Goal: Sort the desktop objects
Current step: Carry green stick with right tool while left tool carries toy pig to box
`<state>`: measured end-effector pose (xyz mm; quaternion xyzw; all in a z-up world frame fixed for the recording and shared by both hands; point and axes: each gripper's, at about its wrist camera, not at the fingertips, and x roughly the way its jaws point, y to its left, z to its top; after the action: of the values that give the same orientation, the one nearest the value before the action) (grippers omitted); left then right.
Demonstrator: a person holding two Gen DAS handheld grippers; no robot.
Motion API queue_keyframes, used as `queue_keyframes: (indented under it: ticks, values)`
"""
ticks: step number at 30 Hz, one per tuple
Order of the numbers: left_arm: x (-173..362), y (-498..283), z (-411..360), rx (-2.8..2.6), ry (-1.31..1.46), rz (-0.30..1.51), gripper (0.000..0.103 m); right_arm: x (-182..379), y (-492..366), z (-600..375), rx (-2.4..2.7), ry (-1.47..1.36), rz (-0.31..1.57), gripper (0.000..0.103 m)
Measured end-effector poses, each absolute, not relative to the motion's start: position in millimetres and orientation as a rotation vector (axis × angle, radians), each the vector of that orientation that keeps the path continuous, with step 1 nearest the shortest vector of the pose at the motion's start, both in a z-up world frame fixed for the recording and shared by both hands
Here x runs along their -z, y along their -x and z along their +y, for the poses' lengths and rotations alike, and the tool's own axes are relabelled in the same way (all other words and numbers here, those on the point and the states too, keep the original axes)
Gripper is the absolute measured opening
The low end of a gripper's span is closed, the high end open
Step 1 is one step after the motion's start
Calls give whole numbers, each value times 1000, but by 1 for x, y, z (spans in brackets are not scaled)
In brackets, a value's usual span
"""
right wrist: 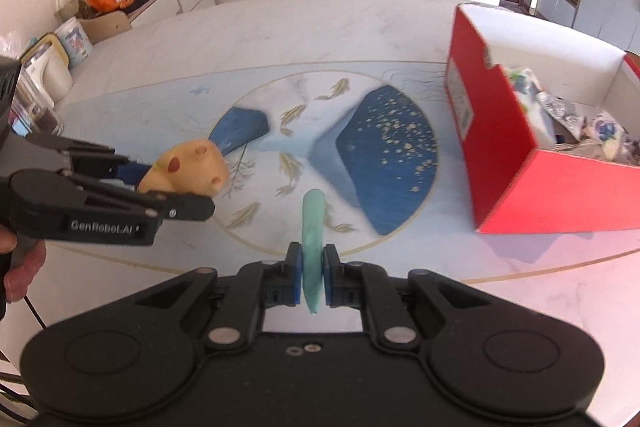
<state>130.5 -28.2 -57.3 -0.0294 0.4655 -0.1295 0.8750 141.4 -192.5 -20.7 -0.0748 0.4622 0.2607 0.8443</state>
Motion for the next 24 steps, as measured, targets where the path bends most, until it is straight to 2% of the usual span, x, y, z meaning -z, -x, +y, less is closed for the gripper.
queue_keyframes:
  ticks: [24]
  values:
    - [1, -162, -119, 346, 55, 929, 47, -34, -167, -281, -510, 97, 863, 9]
